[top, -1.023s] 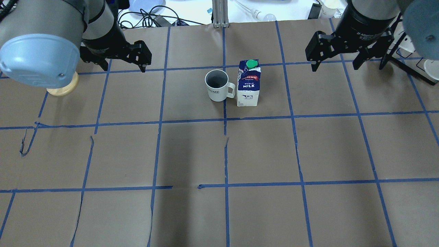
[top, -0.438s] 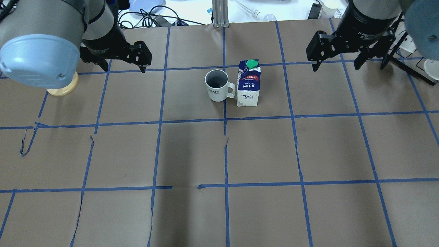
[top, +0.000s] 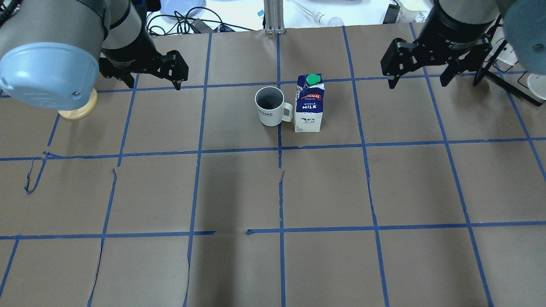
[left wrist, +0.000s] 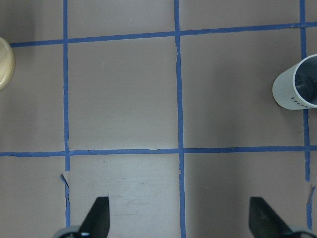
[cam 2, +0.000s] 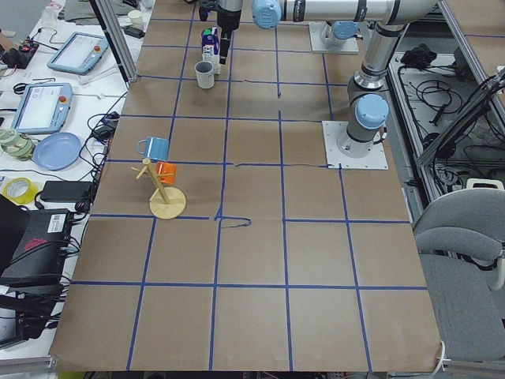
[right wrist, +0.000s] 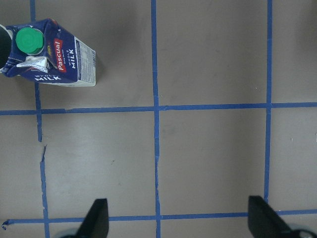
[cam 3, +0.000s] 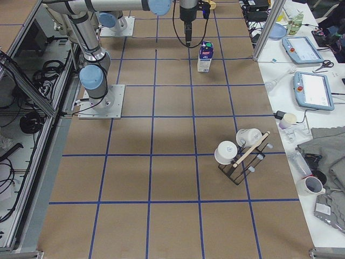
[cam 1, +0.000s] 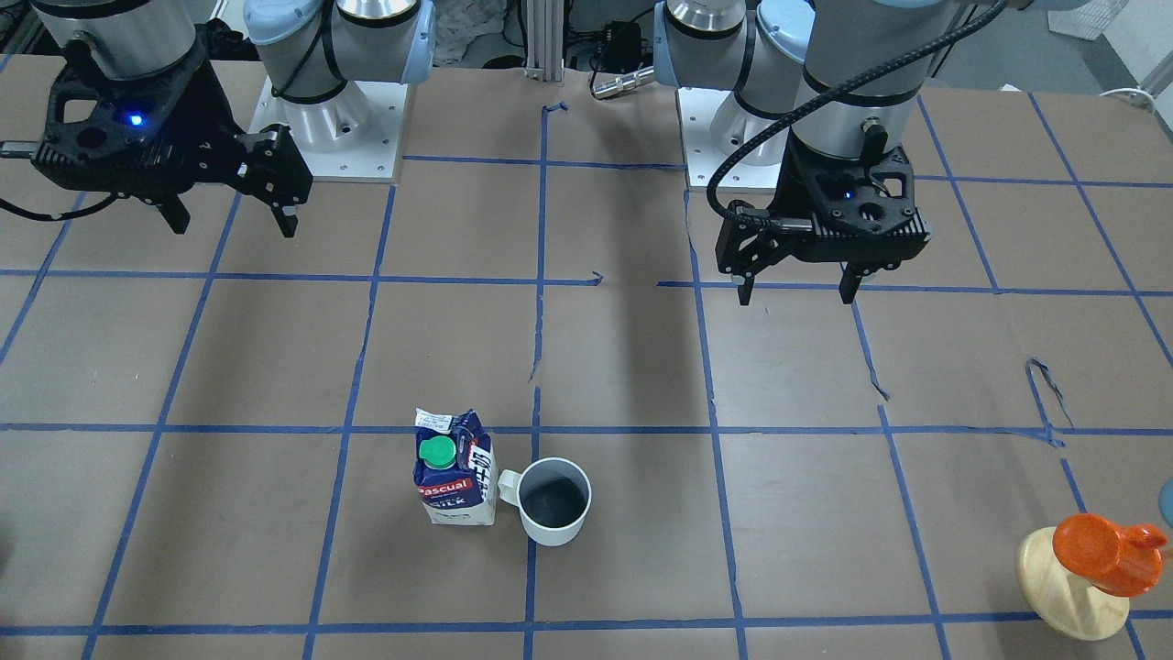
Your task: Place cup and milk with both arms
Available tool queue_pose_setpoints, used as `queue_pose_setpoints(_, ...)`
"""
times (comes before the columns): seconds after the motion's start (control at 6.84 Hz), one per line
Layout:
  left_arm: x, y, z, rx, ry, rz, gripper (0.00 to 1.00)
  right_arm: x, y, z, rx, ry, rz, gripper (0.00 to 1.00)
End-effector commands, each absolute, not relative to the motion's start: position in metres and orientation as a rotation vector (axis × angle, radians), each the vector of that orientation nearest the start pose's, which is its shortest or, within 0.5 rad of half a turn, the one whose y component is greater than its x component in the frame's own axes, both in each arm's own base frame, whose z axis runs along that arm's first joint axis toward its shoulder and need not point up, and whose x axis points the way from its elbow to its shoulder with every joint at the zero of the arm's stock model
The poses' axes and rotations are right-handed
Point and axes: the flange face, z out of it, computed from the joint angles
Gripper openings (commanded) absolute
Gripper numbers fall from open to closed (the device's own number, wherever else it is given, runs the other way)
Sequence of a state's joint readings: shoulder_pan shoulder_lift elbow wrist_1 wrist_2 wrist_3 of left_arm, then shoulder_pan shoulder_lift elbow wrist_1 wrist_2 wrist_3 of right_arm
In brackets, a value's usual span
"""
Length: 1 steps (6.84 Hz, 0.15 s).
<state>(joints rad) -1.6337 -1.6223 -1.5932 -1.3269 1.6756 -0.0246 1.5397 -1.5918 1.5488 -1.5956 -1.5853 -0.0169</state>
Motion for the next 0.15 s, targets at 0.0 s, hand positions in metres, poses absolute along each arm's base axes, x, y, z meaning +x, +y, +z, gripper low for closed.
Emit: queue_pose_setpoints(0.0, -0.1559, -0.5196, 0.4773, 0.045, 3.033, -0.266, 1.0, 0.1182, -0.4934, 0.5112, 0.022, 3.149, -0.108, 1.0)
